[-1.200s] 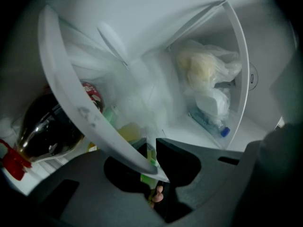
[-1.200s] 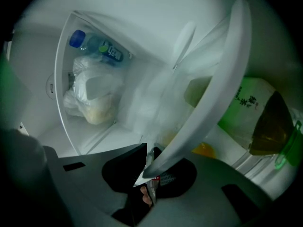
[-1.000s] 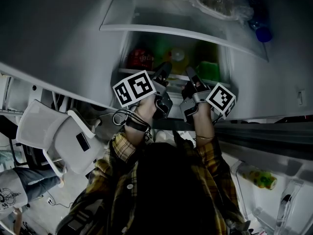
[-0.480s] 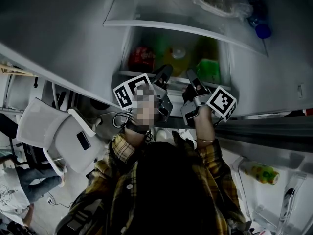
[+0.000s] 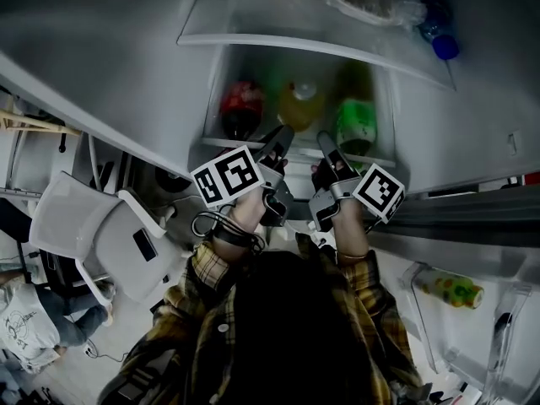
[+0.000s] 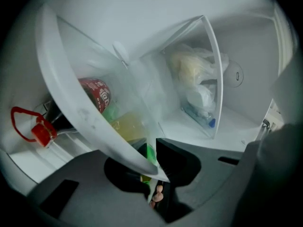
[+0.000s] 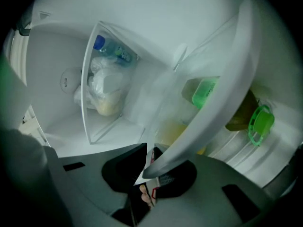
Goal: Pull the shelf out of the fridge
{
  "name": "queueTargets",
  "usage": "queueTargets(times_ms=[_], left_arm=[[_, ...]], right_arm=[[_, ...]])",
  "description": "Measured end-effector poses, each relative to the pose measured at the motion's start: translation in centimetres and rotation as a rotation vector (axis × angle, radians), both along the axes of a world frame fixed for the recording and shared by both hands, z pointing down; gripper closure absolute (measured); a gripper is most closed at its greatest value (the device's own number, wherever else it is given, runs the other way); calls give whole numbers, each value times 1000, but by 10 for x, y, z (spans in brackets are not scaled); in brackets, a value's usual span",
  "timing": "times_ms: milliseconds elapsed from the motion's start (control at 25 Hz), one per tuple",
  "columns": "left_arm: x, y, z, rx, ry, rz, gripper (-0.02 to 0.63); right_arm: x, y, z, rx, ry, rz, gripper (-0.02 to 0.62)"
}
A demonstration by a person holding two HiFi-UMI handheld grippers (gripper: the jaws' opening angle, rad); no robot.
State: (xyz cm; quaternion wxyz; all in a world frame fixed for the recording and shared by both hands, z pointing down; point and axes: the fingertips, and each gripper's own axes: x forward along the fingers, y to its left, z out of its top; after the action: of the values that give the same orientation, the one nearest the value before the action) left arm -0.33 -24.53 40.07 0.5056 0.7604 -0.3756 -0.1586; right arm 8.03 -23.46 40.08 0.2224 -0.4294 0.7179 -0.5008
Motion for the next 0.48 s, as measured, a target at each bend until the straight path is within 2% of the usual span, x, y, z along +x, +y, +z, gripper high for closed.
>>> queueTargets(times_ms=[480], left_arm=[[-4, 29, 0, 5, -3, -2, 535]], right_arm=[[-4, 30, 1, 4, -1, -23, 529]])
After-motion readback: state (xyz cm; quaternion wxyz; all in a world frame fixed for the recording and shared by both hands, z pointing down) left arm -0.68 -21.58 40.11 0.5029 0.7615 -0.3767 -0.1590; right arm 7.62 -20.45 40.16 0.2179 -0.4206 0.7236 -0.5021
